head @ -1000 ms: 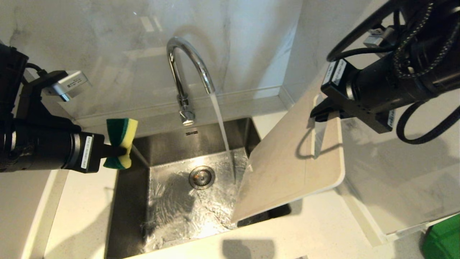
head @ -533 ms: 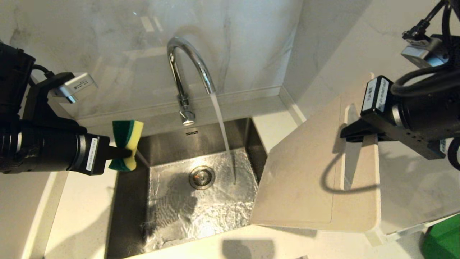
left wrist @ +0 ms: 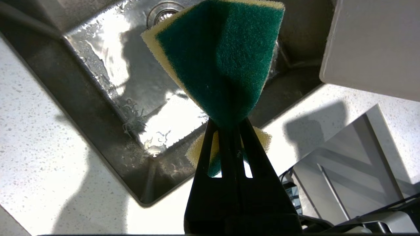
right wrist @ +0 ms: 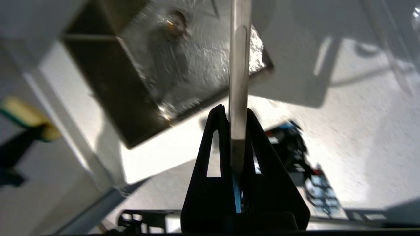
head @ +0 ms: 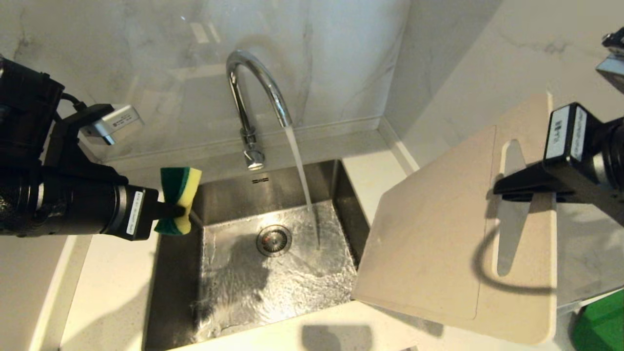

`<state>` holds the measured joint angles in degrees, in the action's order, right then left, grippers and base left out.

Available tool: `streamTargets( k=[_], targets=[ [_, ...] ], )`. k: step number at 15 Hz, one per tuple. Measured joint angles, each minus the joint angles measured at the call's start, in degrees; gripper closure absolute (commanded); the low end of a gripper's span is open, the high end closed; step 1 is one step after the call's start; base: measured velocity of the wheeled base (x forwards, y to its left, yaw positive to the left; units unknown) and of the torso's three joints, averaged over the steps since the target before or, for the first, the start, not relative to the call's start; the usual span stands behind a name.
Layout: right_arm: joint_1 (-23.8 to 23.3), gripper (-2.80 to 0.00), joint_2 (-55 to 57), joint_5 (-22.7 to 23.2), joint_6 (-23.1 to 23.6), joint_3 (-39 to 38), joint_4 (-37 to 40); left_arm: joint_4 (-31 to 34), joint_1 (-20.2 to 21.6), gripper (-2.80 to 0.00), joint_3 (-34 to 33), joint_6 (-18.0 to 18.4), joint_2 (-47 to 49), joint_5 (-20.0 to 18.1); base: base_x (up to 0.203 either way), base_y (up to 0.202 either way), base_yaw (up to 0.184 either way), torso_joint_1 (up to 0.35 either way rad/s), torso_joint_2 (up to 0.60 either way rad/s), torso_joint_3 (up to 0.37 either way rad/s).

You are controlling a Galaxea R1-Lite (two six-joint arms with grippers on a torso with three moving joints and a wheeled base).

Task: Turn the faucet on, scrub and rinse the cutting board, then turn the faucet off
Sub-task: Put down the cutting board

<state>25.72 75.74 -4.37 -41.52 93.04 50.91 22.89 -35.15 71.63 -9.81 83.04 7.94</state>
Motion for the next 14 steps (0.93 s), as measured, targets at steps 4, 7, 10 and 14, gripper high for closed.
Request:
streamTargets(
  k=[4, 7, 10, 14],
  targets=[
    [0.0, 0.0, 0.9, 0.5, -3.0, 6.9, -2.0, 0.0, -0.6, 0.0, -0.2, 0.0, 0.3, 0.0, 0.0, 0.0, 0.0, 0.0, 0.0, 0.0],
    [0.0, 0.0, 1.1, 0.4, -3.4, 9.9, -0.4, -0.1, -0.7, 0.0, -0.3, 0.0, 0.5, 0.0, 0.0, 0.0, 0.0, 0.0, 0.0, 0.0],
    [0.0, 0.0, 0.6, 0.5, -3.5, 10.7, 2.1, -0.1, -0.9, 0.0, -0.2, 0.0, 0.6, 0.0, 0.0, 0.0, 0.0, 0.0, 0.0, 0.0],
    [0.0, 0.0, -0.9, 0.6, -7.2, 10.9, 8.0, 0.0, -1.0, 0.0, -0.6, 0.0, 0.6, 0.0, 0.0, 0.0, 0.0, 0.0, 0.0, 0.0]
  ],
)
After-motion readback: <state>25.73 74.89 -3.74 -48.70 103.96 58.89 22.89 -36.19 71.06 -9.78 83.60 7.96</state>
